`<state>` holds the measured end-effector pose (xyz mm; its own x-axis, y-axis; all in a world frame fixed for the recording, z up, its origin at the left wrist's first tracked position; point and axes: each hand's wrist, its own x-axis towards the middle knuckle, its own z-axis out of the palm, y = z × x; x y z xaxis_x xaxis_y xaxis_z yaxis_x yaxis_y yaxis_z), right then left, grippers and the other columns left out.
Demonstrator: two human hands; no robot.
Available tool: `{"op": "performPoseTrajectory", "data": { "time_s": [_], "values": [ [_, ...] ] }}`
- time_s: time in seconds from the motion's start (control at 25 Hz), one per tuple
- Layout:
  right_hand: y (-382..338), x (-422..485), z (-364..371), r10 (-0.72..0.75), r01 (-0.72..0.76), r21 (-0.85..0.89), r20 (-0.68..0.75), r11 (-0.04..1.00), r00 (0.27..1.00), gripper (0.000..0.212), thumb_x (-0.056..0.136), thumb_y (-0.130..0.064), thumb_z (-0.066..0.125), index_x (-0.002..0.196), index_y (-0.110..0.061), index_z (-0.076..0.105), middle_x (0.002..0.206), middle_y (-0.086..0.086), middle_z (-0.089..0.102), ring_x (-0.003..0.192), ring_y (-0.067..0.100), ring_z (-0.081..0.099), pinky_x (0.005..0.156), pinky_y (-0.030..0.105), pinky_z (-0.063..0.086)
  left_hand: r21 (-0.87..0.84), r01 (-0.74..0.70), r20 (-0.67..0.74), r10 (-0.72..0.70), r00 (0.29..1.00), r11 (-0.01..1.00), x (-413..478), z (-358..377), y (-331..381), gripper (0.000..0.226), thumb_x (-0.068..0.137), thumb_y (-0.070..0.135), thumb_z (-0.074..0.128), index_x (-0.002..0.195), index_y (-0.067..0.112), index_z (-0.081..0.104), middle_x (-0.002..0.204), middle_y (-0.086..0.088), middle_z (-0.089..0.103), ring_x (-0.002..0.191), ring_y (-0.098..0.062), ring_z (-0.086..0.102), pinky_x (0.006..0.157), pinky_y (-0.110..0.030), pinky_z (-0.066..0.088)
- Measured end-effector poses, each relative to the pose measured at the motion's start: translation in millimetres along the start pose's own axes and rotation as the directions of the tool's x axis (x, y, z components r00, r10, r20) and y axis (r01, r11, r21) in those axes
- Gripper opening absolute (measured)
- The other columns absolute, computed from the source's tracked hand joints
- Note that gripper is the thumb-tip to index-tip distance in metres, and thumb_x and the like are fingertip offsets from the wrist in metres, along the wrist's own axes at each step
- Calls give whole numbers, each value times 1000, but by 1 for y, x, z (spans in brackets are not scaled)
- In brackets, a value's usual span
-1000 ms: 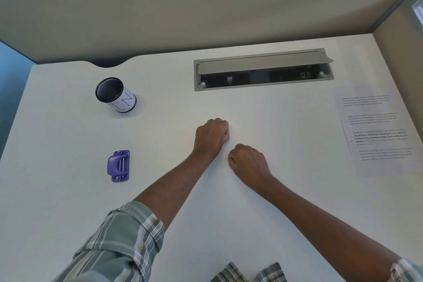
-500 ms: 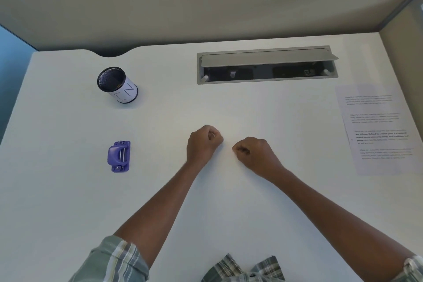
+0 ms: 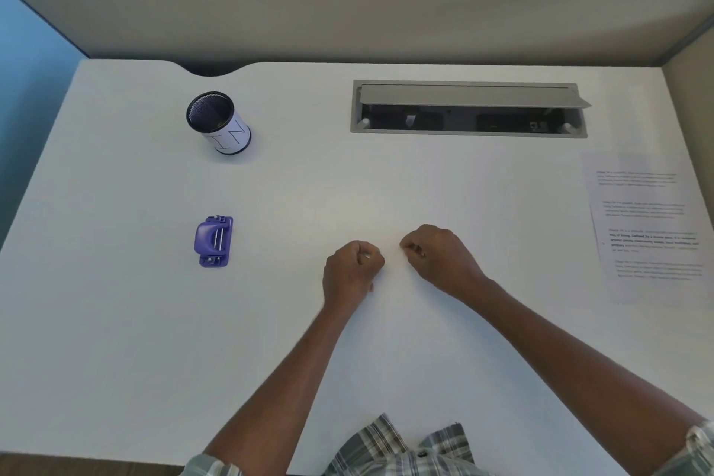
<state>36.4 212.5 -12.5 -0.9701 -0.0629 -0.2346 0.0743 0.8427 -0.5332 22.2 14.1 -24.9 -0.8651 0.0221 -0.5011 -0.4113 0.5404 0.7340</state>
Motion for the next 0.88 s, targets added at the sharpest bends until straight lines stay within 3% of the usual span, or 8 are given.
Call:
{"op": "performPoseTrajectory", "data": {
  "time_s": [0.24, 0.48, 0.64, 0.8, 0.88],
  "values": [
    [-11, 4, 1, -50, 69, -246, 84, 967, 995, 20, 106, -16, 53, 98, -8, 69, 98, 9, 67, 88, 33, 66, 69, 41, 53, 10, -8, 1, 8, 1000, 1000, -1, -1, 0, 14, 86, 37, 66, 83, 28, 76, 63, 4, 77, 58, -14, 75, 76, -40, 65],
    [-26, 10, 5, -61, 159, -536, 196, 829, 979, 13, 105, -9, 54, 98, -10, 65, 103, 10, 67, 93, 32, 68, 63, 37, 34, 16, -11, 2, 11, 1000, 1000, 4, 1, -3, 15, 84, 39, 65, 82, 29, 76, 60, 6, 77, 56, -11, 74, 77, -38, 65],
    [-46, 24, -1, -24, 201, -629, 279, 751, 960, 19, 98, 0, 61, 90, -17, 58, 100, 8, 68, 88, 29, 70, 64, 35, 37, 19, -24, -3, 24, 1000, 1000, 8, 2, -8, 14, 83, 39, 64, 80, 31, 76, 58, 5, 76, 55, -9, 73, 76, -35, 64],
    [-62, 34, -2, 8, 214, -667, 314, 713, 950, 30, 90, 8, 66, 86, -17, 51, 87, 2, 51, 76, 26, 56, 63, 33, 40, 5, -24, -10, 25, 1000, 1000, 10, 4, -10, 12, 84, 41, 66, 79, 33, 74, 56, 5, 74, 54, -8, 72, 70, -31, 59],
    [-64, 37, -1, 23, 214, -685, 319, 697, 948, 30, 89, 9, 67, 86, -17, 52, 87, 1, 51, 81, 25, 64, 63, 33, 40, 0, -28, -18, 28, 999, 1000, 12, 5, -13, 13, 86, 42, 68, 79, 33, 73, 55, 5, 74, 53, -9, 72, 69, -30, 58]
  ]
}}
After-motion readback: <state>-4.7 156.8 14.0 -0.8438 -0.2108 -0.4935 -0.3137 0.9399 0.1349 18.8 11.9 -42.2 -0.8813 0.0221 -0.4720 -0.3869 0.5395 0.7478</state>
